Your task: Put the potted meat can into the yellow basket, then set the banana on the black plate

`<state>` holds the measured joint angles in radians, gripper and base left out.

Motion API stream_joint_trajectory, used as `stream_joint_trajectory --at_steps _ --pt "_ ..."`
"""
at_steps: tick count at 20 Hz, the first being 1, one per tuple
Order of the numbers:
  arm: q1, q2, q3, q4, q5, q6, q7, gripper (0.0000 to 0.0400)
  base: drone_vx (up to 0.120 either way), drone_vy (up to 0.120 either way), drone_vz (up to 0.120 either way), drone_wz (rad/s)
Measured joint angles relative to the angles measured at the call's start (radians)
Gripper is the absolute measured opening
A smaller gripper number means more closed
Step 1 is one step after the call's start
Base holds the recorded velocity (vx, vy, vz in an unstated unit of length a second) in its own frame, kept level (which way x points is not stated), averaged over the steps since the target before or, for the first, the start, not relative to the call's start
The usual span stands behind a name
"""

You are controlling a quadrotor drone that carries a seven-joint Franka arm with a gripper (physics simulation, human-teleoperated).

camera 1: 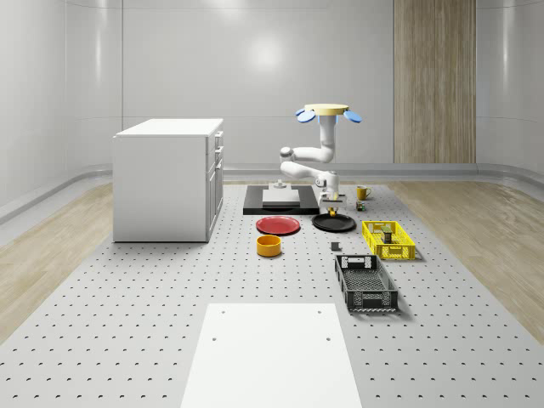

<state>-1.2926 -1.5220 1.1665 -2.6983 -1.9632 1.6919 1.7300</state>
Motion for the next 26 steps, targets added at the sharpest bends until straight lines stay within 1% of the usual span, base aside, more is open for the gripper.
stream_joint_trajectory --at_steps 5,6,10,11,14,17,21,26 --pt "-0.001 -0.002 0.0 0.0 0.001 0.002 0.001 0.0193 -0.12 0.0 0.0 0.0" --pt "-0.001 -0.003 0.0 0.0 0.001 0.002 0.001 0.0193 -0.04 0.0 0.0 0.0" --pt "-0.002 -0.004 0.0 0.0 0.002 0.004 0.002 0.0193 0.0 0.0 -0.11 0.0" --pt "-0.002 -0.005 0.0 0.0 0.002 0.004 0.002 0.0193 -0.08 0.0 -0.12 0.0" --pt "-0.003 -0.006 0.0 0.0 0.003 0.005 0.002 0.0193 -0.12 0.0 0.0 0.0" --pt "-0.005 -0.006 -0.009 0.005 -0.005 0.011 0.003 0.0193 -0.013 0.0 0.0 0.0" --pt "-0.015 -0.003 -0.042 0.021 -0.035 0.028 0.004 0.0193 0.0 0.0 0.0 0.0" --pt "-0.035 0.005 -0.077 0.039 -0.068 0.042 0.015 0.0193 0.0 0.0 0.0 0.0"
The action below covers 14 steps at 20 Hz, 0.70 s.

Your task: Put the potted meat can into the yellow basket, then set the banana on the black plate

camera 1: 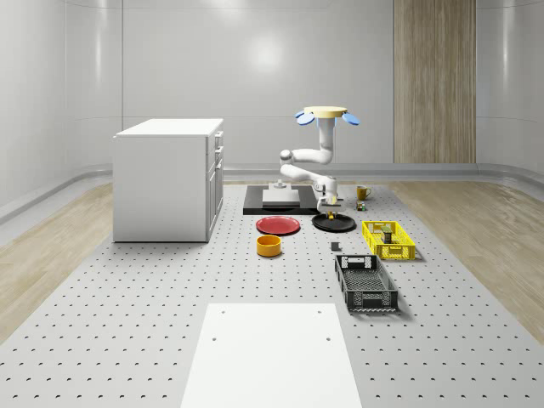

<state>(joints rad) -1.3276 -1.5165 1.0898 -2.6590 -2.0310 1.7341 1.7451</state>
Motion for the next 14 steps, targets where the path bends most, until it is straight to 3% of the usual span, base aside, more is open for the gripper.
stream_joint_trajectory --at_steps 7,10,14 --pt "-0.029 0.014 -0.033 0.019 -0.033 0.009 0.022 0.0193 0.0 0.0 0.0 0.0" --pt "-0.033 0.018 -0.038 0.022 -0.037 0.011 0.003 0.0293 0.0 0.0 0.0 0.0" --pt "-0.024 0.018 -0.015 0.007 -0.016 -0.005 -0.02 0.0361 0.0 0.0 0.0 0.0"
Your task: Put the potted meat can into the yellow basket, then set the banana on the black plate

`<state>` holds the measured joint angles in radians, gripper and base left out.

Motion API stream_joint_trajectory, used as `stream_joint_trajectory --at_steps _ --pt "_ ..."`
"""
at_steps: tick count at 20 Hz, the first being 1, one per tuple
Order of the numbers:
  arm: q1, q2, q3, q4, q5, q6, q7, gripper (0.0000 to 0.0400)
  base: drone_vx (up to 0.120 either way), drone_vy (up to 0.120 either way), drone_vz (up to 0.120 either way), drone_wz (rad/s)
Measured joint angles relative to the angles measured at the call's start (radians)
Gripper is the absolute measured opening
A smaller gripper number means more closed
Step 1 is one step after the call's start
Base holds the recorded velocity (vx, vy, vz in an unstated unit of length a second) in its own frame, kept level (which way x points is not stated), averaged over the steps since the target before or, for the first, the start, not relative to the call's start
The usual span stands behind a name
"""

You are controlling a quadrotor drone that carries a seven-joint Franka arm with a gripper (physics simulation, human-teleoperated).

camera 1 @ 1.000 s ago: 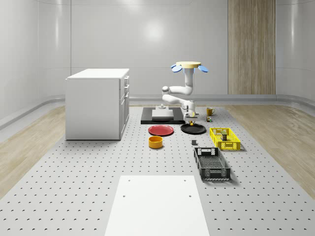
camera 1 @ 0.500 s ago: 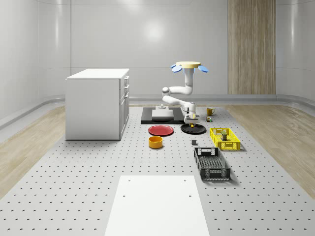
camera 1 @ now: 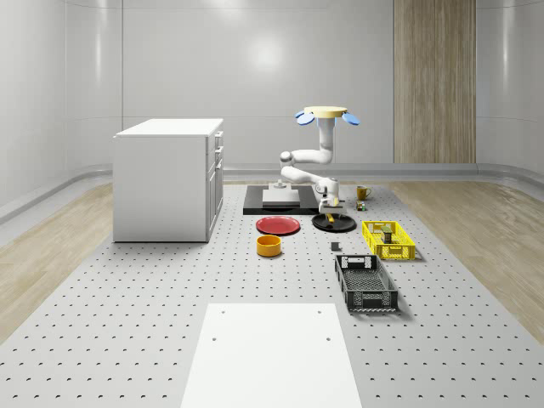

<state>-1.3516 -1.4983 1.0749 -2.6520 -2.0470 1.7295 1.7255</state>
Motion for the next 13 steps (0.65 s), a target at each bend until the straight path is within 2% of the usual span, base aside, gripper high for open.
stream_joint_trajectory --at_steps 5,13 --pt "0.018 -0.004 0.055 -0.03 0.049 -0.031 -0.014 0.0389 0.0 0.0 0.0 0.0" --pt "0.038 -0.009 0.134 -0.066 0.122 -0.071 -0.02 0.0398 0.0 0.0 0.0 0.0"
